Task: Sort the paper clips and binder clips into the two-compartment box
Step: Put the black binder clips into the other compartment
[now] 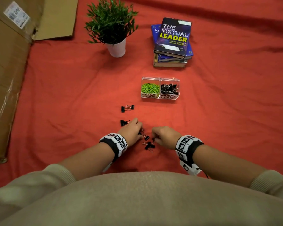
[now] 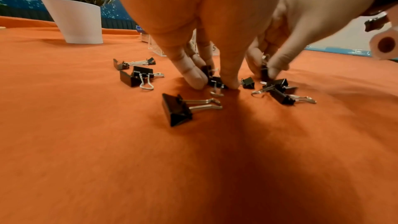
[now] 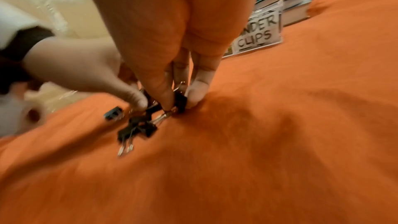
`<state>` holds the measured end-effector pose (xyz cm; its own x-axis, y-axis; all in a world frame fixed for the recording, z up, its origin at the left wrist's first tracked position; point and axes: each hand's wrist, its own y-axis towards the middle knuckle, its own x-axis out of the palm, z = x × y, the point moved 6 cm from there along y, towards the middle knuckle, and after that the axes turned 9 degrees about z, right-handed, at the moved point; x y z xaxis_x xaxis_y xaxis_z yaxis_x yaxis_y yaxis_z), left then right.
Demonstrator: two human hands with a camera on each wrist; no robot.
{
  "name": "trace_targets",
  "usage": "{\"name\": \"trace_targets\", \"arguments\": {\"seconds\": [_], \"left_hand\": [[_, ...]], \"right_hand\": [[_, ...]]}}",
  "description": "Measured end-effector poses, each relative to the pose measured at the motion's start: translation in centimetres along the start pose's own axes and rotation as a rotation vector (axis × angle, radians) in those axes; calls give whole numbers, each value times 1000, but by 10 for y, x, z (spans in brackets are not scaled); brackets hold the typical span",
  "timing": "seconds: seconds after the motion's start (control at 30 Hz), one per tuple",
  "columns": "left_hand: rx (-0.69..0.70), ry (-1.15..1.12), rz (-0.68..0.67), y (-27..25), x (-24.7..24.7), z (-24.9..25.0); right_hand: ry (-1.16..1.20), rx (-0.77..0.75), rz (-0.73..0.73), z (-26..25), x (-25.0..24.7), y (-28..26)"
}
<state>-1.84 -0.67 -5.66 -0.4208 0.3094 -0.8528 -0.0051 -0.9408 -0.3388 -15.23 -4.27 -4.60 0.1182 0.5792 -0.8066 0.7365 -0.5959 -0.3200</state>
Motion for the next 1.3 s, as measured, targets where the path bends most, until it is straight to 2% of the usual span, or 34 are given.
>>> {"name": "trace_targets", "arguments": {"seconds": [0.1,0.23,0.3,0.37,0.53,0.63,0.73,0.77,0.83,0.9,0.97,1.07,1.2,1.3], "left_hand": [[1,37,-25,0,1,-2],[17,60,-25,0,1,-2],[23,69,-20,1,0,-1],[37,66,-12,2,-1,0],[51,74,4,6,-2,1],[60,98,-9,9,-2,1],[72,97,-18,10,-1,0],[72,84,-18,11,-2,-1],[62,37,-3,16,-6,-1],[46,-28,51,25,-17,3],[43,-97,133,37,-35,14],[55,-175,249,60,-65,34],[78,-188,294,100,-90,63],[72,-211,314,127,-99,80]], "right_hand": [[128,153,146,17,-29,13],[225,291,501,43,-104,39],[203,333,592,53,-133,53],[177,362,618,61,-147,68],[103,406,492,69,-136,95],[72,411,519,70,-136,95],[93,272,585,51,-134,83],[71,194,550,41,-126,78],[8,61,316,19,-94,65],[-39,-8,50,7,-52,46],[-61,-21,-88,5,-21,29],[-79,19,-52,12,-5,17],[8,51,14,16,0,14],[191,136,179,30,-14,8]]}}
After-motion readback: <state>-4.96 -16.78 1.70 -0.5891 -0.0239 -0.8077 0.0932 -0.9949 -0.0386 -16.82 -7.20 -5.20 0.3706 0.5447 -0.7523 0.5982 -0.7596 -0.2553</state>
